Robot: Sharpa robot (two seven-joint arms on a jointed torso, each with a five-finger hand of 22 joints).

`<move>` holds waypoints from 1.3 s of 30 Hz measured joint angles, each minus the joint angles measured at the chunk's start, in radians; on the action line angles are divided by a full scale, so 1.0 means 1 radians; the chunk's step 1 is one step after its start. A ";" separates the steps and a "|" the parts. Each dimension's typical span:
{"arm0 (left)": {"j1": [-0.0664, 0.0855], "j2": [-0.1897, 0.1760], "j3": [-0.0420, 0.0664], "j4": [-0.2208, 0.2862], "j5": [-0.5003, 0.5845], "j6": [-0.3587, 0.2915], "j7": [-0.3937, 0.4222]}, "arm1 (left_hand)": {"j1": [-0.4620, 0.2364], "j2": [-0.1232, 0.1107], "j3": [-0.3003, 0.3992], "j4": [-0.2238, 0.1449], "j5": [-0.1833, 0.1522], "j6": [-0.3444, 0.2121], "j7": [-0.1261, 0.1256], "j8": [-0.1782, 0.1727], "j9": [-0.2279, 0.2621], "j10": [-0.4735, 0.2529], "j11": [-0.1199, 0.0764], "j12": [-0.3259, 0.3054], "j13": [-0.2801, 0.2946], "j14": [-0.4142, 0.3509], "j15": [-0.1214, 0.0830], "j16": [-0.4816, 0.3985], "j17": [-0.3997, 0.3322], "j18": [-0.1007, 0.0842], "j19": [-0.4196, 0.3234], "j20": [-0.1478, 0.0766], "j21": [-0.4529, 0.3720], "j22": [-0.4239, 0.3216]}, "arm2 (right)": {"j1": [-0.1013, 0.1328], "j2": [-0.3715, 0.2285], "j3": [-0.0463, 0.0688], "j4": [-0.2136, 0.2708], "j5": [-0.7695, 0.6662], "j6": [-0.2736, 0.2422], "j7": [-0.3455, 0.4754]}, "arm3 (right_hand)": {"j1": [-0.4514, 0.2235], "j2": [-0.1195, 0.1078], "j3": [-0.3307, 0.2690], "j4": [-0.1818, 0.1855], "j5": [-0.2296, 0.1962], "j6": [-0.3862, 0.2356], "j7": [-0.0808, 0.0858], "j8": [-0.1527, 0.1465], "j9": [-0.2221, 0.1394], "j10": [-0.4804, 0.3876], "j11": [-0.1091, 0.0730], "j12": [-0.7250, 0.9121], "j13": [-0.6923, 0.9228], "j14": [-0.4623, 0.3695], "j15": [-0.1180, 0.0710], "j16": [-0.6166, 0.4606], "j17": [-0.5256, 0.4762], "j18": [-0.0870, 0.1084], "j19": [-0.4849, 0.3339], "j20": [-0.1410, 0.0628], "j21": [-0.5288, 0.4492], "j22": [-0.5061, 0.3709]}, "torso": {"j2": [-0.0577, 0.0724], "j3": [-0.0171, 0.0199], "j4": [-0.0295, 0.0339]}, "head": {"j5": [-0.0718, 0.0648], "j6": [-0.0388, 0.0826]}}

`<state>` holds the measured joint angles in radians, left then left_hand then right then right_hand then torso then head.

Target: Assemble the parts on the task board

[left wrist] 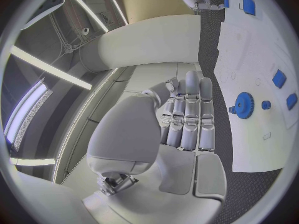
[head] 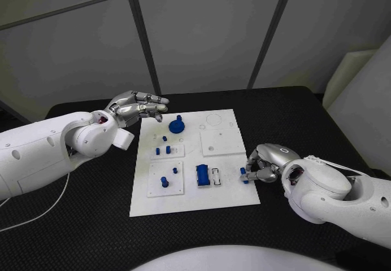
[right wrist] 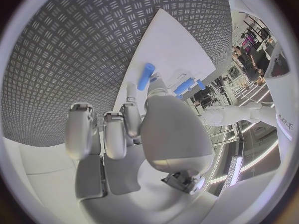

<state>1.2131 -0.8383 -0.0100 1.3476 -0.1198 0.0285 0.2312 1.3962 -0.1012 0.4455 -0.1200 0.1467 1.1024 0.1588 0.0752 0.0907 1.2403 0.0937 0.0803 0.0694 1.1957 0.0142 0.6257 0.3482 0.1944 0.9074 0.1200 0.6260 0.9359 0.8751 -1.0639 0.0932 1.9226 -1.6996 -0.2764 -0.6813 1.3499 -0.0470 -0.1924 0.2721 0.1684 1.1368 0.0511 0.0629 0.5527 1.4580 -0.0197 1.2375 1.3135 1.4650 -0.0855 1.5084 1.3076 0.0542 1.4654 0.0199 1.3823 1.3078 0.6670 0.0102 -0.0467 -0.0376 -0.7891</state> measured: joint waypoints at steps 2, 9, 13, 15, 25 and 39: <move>0.000 0.000 0.000 0.000 0.000 0.000 0.000 | 0.000 0.000 0.000 0.000 0.000 0.000 0.000 0.000 0.000 0.000 0.000 0.000 0.000 0.000 0.000 0.000 0.000 0.000 0.000 0.000 0.000 0.000 | -0.002 0.003 0.000 -0.001 -0.001 0.008 -0.003 | 0.000 0.000 0.000 0.000 0.003 0.004 -0.004 0.000 0.000 0.002 -0.002 0.000 0.000 0.000 0.000 0.000 0.000 0.000 0.000 0.000 0.000 0.000 | 0.000 -0.0001 0.0001 | 0.000 -0.001; 0.000 -0.001 0.000 0.000 0.000 0.000 0.000 | 0.000 0.000 0.000 0.000 0.000 0.000 0.000 0.000 0.000 0.000 0.000 0.000 0.000 0.000 0.000 0.000 0.000 0.000 0.000 0.000 0.000 0.000 | -0.009 0.019 0.005 -0.001 -0.008 0.023 -0.006 | 0.033 0.028 0.015 -0.015 0.047 0.020 -0.011 0.007 0.000 0.003 -0.004 0.006 0.039 0.000 0.000 0.000 0.000 0.000 0.000 0.000 0.000 0.000 | 0.000 -0.0002 0.0001 | 0.002 -0.004; 0.000 -0.002 0.000 0.001 0.000 0.001 0.000 | 0.000 0.000 0.000 0.000 0.000 0.000 0.000 0.000 0.000 0.000 0.000 0.000 0.000 0.000 0.000 0.000 0.000 0.000 0.000 0.000 0.000 0.000 | -0.011 0.027 0.007 -0.003 -0.011 0.027 -0.006 | 0.068 0.014 0.047 -0.059 0.120 0.028 -0.018 0.007 -0.009 0.001 -0.006 0.009 0.041 0.001 -0.012 0.000 0.000 0.000 0.000 0.000 0.000 0.000 | 0.000 -0.0004 0.0001 | 0.002 -0.006; 0.000 -0.002 0.000 0.001 0.000 0.001 0.000 | 0.000 0.000 0.000 0.000 0.000 0.000 0.000 0.000 0.000 0.000 0.000 0.000 0.000 0.000 0.000 0.000 0.000 0.000 0.000 0.000 0.000 0.000 | -0.012 0.031 0.007 -0.003 -0.014 0.028 -0.006 | 0.071 0.012 0.057 -0.074 0.140 0.032 -0.022 0.007 -0.009 0.000 -0.007 0.009 0.041 0.002 -0.013 0.000 0.000 0.000 0.000 0.000 0.000 0.000 | 0.000 -0.0006 0.0001 | 0.002 -0.006; 0.000 -0.006 0.000 0.004 0.001 0.002 0.000 | 0.000 0.000 0.000 0.000 0.000 0.000 0.000 0.000 0.000 0.000 0.000 0.000 0.000 0.000 0.000 0.000 0.000 0.000 0.000 0.000 0.000 0.000 | -0.016 0.037 0.005 0.004 -0.025 0.010 -0.005 | 0.078 0.004 0.078 -0.121 0.256 0.040 -0.021 0.006 -0.030 0.000 -0.007 0.012 0.041 0.002 -0.013 0.000 0.000 0.000 0.000 -0.008 0.009 0.000 | -0.001 -0.0006 0.0007 | 0.007 -0.007; 0.000 -0.006 0.000 0.004 0.001 0.002 0.000 | 0.000 0.000 0.000 0.000 0.000 0.000 0.000 0.000 0.000 0.000 0.000 0.000 0.000 0.000 0.000 0.000 0.001 0.000 0.000 0.000 0.000 -0.001 | -0.023 0.062 0.000 0.053 0.084 -0.142 -0.005 | 0.059 0.042 0.054 -0.096 0.287 0.043 -0.025 0.002 -0.027 0.000 -0.007 0.025 0.069 0.002 -0.013 0.004 0.000 0.000 0.000 -0.008 0.020 0.000 | -0.001 -0.0007 0.0006 | 0.011 -0.006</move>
<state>1.2129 -0.8447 -0.0102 1.3520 -0.1191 0.0304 0.2308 1.3962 -0.1012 0.4455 -0.1200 0.1467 1.1024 0.1588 0.0752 0.0907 1.2403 0.0937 0.0803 0.0694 1.1957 0.0142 0.6257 0.3490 0.1943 0.9074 0.1200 0.6260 0.9347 0.8518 -1.0015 0.0928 1.9758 -1.6157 -0.4181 -0.6862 1.4091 -0.0053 -0.1387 0.1761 0.4552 1.1801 0.0266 0.0648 0.5261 1.4577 -0.0270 1.2624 1.3821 1.4667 -0.0982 1.5124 1.3074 0.0541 1.4653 0.0122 1.4019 1.3075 0.6661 0.0095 -0.0461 -0.0263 -0.7951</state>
